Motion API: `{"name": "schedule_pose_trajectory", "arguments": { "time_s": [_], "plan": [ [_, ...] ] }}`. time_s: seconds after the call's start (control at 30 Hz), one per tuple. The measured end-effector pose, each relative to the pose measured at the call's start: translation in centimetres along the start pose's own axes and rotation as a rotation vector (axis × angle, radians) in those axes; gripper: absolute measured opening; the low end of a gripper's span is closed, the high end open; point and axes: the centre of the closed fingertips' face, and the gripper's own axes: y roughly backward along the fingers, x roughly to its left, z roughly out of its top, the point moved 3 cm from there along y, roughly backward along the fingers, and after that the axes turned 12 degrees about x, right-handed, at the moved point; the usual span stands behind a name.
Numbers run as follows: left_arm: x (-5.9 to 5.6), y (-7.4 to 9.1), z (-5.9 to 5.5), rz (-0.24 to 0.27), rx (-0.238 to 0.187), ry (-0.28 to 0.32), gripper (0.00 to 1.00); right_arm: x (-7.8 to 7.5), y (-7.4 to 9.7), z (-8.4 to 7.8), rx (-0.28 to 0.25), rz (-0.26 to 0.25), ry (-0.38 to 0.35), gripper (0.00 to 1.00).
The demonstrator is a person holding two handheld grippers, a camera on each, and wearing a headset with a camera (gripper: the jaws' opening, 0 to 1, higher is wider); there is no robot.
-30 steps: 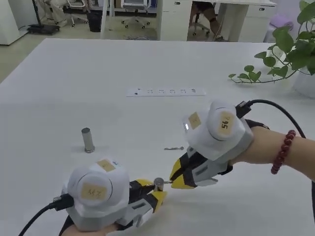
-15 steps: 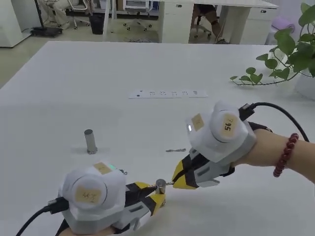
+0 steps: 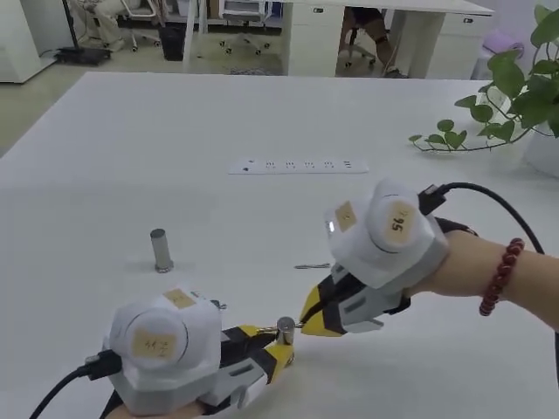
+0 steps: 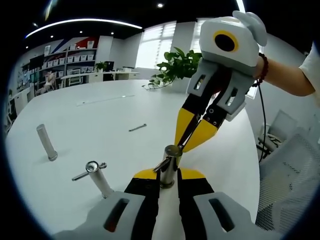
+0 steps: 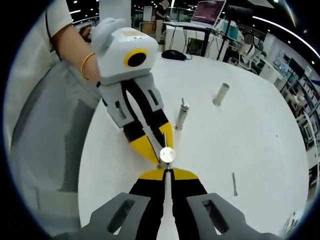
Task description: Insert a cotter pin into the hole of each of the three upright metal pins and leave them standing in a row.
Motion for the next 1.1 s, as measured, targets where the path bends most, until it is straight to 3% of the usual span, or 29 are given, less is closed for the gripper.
{"name": "schedule_pose_trajectory", "arguments": {
  "time_s": [0.23, 0.5, 0.8, 0.93, 1.1],
  "plan": [
    [0.0, 0.0, 0.0, -0.002, 0.001, 0.007, 0.12, 0.0, 0.0, 0.1, -0.006, 0.002, -0.009, 0.05],
    [0.2, 0.1, 0.0, 0.011, 0.006, 0.021, 0.22, -0.1, 0.0, 0.2, -0.026, 0.0, -0.062, 0.12],
    [0.2, 1.5, -0.2, 0.025, 0.012, 0.015, 0.29, -0.1, 0.2, 1.2, -0.102, 0.015, -0.127, 0.19],
    [-0.1, 2.2, -0.7, 0.03, 0.028, 0.005, 0.3, 0.0, -0.1, 1.4, -0.102, 0.016, -0.118, 0.18],
    [0.0, 3.0, -0.5, 0.04, 0.013, -0.002, 0.33, 0.1, -0.7, 1.7, -0.11, 0.018, -0.115, 0.17]
  ]
}}
